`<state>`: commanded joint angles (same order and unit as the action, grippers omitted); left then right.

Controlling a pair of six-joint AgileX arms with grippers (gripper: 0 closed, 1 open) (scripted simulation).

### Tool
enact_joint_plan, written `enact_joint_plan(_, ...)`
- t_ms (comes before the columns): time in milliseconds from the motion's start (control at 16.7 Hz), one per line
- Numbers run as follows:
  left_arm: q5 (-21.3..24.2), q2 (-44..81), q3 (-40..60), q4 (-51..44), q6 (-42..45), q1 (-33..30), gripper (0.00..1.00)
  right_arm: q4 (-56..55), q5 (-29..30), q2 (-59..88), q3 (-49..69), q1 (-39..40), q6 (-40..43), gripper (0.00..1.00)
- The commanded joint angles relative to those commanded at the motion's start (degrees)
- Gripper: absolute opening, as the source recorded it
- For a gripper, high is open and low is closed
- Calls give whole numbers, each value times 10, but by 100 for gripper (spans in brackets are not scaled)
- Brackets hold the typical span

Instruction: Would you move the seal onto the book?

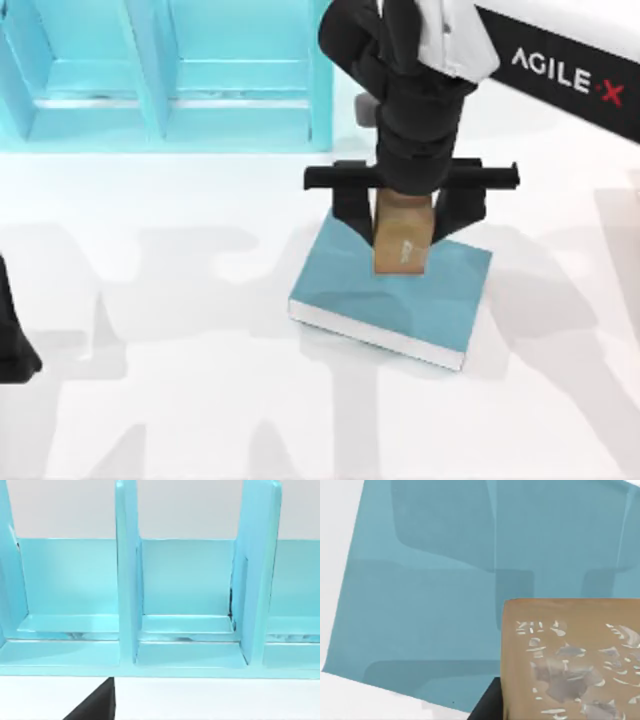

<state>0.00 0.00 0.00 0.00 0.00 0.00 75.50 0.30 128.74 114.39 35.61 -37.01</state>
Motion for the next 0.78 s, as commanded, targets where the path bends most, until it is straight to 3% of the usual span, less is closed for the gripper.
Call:
enact_joint_plan(660, 0, 0, 0, 0, 0, 0, 100, 11, 0, 0, 11, 0, 0, 0)
enact_joint_plan(780, 0, 0, 0, 0, 0, 0, 100, 11, 0, 0, 11, 0, 0, 15)
